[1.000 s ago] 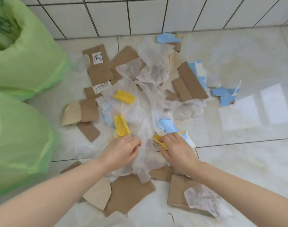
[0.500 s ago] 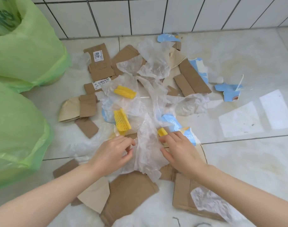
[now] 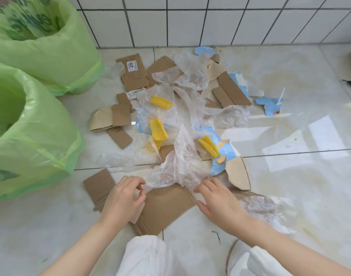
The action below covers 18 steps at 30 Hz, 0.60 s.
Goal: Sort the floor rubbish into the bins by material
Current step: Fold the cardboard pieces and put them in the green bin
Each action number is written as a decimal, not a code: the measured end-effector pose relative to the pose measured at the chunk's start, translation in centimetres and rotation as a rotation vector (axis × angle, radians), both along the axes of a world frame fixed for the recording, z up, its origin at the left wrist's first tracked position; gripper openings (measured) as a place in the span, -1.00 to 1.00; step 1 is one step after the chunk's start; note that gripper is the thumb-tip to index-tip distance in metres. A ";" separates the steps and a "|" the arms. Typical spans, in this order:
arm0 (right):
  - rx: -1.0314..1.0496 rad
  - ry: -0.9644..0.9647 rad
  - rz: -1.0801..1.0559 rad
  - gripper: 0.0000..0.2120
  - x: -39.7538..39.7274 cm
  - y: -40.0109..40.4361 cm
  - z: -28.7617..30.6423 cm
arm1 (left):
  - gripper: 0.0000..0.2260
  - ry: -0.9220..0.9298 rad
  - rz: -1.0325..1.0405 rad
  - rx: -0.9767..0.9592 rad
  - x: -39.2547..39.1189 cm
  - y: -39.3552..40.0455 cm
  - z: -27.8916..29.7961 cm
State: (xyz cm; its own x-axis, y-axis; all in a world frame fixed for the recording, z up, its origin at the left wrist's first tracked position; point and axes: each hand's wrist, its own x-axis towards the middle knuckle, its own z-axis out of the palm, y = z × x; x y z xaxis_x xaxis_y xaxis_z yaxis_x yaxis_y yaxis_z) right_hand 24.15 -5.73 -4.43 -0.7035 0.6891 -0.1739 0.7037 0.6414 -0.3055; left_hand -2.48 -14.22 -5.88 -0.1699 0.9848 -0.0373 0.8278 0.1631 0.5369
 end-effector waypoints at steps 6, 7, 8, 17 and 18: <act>0.012 -0.025 0.225 -0.76 -3.3 -3.8 0.4 | -0.66 0.156 0.016 -0.206 -2.0 -3.5 0.2; 0.016 -0.049 0.257 -0.75 -3.7 -4.1 0.3 | -0.59 0.173 0.004 -0.234 -2.3 -3.8 0.3; 0.032 -0.072 0.273 -0.75 -4.2 -4.3 0.0 | -0.53 0.187 -0.022 -0.257 -2.5 -4.0 0.5; -0.022 -0.208 0.384 -0.40 -7.4 -2.4 -1.5 | -0.19 0.186 -0.158 -0.472 -2.7 -2.4 -0.3; -0.045 -0.245 0.409 -0.34 -7.7 -1.9 -1.3 | -0.18 0.181 -0.157 -0.491 -2.6 -2.1 -0.4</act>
State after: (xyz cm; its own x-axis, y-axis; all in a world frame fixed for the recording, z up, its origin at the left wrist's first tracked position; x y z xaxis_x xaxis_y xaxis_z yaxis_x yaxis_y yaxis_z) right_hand 16.42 -7.65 -5.78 -0.8501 0.3520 -0.3918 0.4509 0.8708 -0.1960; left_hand -5.07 -16.28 -6.29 -0.0683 0.8730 -0.4829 0.9344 0.2255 0.2757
